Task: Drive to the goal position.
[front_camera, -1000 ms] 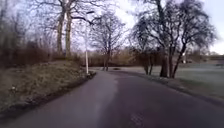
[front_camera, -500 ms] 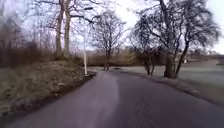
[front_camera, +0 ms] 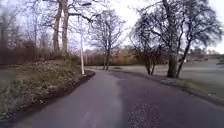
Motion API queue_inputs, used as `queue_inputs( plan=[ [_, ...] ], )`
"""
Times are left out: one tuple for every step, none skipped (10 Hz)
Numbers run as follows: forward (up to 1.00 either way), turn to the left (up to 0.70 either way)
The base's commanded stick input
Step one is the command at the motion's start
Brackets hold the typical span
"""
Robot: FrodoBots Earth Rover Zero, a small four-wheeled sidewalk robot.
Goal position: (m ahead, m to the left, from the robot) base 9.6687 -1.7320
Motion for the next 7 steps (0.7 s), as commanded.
queue_inputs(
  plan=[
    [1.00, 0.00],
    [1.00, 0.00],
    [1.00, 0.00],
    [1.00, 0.00],
    [1.00, 0.00],
    [1.00, 0.00],
    [1.00, 0.00]
  ],
)
